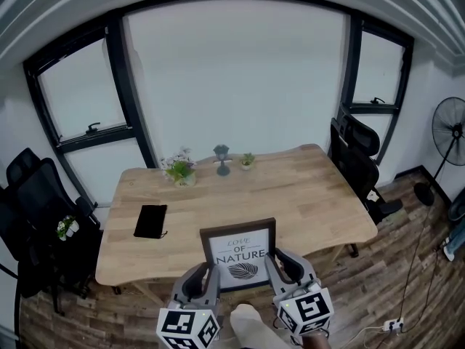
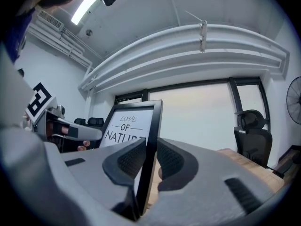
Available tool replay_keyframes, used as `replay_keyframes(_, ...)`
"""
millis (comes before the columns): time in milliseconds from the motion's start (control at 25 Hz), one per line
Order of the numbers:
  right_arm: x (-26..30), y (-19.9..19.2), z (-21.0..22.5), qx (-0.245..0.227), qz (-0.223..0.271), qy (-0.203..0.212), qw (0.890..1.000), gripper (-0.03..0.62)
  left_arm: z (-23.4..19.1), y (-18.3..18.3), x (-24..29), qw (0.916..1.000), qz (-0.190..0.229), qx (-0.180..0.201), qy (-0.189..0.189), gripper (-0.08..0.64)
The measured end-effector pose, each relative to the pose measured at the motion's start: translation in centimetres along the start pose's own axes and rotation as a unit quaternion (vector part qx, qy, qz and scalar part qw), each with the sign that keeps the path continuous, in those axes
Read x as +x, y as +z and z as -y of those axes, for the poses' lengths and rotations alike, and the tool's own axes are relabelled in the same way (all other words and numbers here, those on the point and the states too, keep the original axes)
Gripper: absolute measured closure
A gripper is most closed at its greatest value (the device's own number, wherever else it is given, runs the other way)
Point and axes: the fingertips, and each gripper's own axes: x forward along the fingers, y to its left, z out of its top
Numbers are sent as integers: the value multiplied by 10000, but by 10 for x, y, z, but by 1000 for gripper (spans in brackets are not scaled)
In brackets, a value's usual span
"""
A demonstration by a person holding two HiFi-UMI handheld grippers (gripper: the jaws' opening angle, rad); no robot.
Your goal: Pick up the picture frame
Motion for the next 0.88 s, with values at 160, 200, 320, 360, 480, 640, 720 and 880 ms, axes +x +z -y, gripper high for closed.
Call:
replay_keyframes(160,-7,2,-2,14,65,7,10000,520,5,0,-8,10000,30,17,-3,492)
replay_keyframes(200,-9,4,-2,12,74,17,10000,520,7,1,-10,10000,38,31,0,492)
replay_keyframes(320,-14,6,-1,-9,115,18,9999,520,11,4,-11,9999,89,39,54,492)
replay_keyframes(360,-15,7,-1,-37,122,10,9999,520,12,6,-11,9999,106,35,67,492)
replay_keyframes(480,-17,13,-2,-125,142,-27,9998,520,13,9,-12,9999,129,22,41,492)
replay_keyframes(640,-25,17,0,-193,162,-88,9996,520,19,10,-15,9999,164,-1,-16,492)
replay_keyframes(720,-27,17,1,-198,158,-112,9996,520,22,10,-15,9998,171,3,-32,492)
replay_keyframes(880,-30,18,1,-227,125,-139,9996,520,24,8,-17,9998,173,-37,-57,492)
